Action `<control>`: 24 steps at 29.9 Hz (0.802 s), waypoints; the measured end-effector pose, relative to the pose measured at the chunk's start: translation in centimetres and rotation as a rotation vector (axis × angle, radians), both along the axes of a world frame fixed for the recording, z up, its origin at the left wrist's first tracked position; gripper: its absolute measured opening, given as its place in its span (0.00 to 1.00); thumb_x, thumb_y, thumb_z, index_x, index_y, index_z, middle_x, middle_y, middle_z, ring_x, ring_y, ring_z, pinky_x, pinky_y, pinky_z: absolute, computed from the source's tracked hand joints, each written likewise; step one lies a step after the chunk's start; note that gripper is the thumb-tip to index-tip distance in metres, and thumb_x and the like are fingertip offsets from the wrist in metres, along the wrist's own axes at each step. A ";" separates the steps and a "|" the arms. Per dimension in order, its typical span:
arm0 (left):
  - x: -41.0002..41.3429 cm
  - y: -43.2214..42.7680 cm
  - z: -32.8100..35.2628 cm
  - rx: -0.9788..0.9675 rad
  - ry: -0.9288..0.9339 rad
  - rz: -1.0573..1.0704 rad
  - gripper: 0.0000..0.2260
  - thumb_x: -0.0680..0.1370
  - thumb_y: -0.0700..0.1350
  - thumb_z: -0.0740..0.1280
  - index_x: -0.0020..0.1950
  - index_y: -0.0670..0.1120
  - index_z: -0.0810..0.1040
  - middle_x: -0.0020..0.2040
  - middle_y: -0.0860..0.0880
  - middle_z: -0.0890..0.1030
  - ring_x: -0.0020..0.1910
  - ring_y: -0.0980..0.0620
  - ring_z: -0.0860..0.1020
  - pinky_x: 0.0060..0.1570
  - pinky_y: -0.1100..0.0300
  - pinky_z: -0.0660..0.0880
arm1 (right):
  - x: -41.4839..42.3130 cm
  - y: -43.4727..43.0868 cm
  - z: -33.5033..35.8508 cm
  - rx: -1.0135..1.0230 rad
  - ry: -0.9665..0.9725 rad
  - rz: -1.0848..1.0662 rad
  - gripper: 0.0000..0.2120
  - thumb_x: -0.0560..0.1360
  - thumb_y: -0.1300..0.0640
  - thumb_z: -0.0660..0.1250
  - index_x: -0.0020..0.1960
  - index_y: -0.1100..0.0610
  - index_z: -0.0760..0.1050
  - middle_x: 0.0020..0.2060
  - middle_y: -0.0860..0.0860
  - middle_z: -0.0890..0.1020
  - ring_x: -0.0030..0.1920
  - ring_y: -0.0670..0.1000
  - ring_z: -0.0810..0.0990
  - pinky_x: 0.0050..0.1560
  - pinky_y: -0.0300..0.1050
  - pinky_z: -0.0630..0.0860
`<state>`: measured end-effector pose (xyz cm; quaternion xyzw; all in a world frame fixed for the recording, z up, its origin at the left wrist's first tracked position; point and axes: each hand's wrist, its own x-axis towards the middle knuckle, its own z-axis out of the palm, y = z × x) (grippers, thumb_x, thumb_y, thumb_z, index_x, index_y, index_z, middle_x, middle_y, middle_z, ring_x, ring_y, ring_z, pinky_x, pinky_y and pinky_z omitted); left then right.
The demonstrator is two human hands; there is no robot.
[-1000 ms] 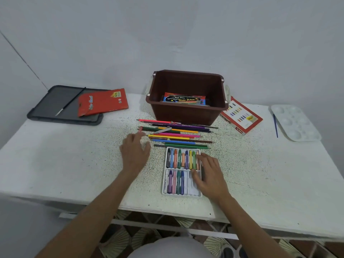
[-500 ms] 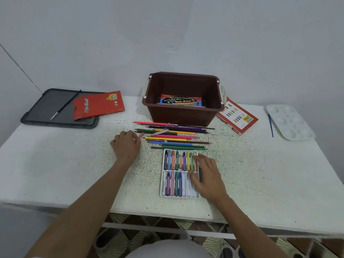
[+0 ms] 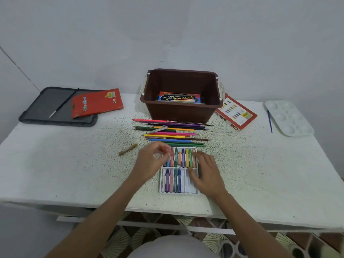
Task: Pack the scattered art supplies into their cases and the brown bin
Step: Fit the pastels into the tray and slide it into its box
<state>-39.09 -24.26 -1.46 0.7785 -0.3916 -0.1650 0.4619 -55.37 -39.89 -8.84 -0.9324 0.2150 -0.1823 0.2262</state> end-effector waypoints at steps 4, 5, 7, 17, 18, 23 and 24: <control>-3.2 0.7 -0.5 0.114 0.059 -0.169 0.06 0.74 0.44 0.73 0.49 0.51 0.81 0.45 0.57 0.81 0.44 0.62 0.79 0.47 0.72 0.74 | 0.0 0.0 -0.2 0.004 0.007 0.006 0.26 0.79 0.41 0.57 0.71 0.54 0.66 0.66 0.50 0.72 0.66 0.49 0.66 0.64 0.46 0.67; -3.6 0.9 -0.8 0.128 0.015 -0.226 0.05 0.74 0.45 0.73 0.49 0.51 0.81 0.44 0.58 0.81 0.44 0.61 0.79 0.48 0.71 0.74 | 0.0 0.0 -0.2 0.005 0.006 0.008 0.26 0.79 0.41 0.57 0.72 0.54 0.66 0.66 0.50 0.72 0.66 0.49 0.66 0.64 0.46 0.67; -4.0 0.9 -1.1 0.158 -0.066 -0.313 0.04 0.74 0.45 0.73 0.48 0.50 0.81 0.44 0.57 0.80 0.43 0.60 0.78 0.47 0.71 0.73 | -0.1 0.0 -0.2 0.009 0.000 0.009 0.26 0.79 0.42 0.56 0.72 0.54 0.65 0.66 0.50 0.72 0.66 0.49 0.66 0.64 0.46 0.67; -4.7 0.4 -1.4 0.329 -0.305 -0.449 0.07 0.76 0.47 0.70 0.53 0.48 0.81 0.47 0.53 0.79 0.44 0.59 0.73 0.48 0.64 0.72 | -0.2 -0.1 -0.3 0.005 -0.015 0.020 0.25 0.80 0.42 0.56 0.72 0.54 0.65 0.65 0.49 0.71 0.64 0.49 0.66 0.64 0.44 0.66; -4.7 0.4 -1.4 0.344 -0.323 -0.453 0.07 0.77 0.47 0.70 0.53 0.48 0.81 0.48 0.52 0.79 0.45 0.58 0.72 0.48 0.64 0.71 | -0.2 -0.1 -0.3 0.005 -0.015 0.022 0.25 0.80 0.42 0.56 0.72 0.54 0.65 0.65 0.49 0.71 0.64 0.49 0.66 0.64 0.44 0.66; -4.8 -0.1 -1.1 0.363 -0.347 -0.464 0.08 0.77 0.46 0.69 0.55 0.46 0.81 0.49 0.51 0.79 0.44 0.57 0.72 0.45 0.66 0.67 | -0.2 -0.2 -0.4 0.003 -0.014 0.022 0.25 0.80 0.42 0.57 0.72 0.54 0.65 0.65 0.49 0.71 0.64 0.49 0.66 0.63 0.44 0.67; -4.8 -0.2 -1.0 0.367 -0.351 -0.468 0.08 0.78 0.46 0.69 0.55 0.46 0.81 0.49 0.50 0.79 0.44 0.57 0.72 0.45 0.66 0.67 | -0.2 -0.2 -0.4 0.004 -0.015 0.021 0.25 0.80 0.43 0.57 0.72 0.54 0.65 0.65 0.49 0.71 0.64 0.49 0.66 0.63 0.44 0.67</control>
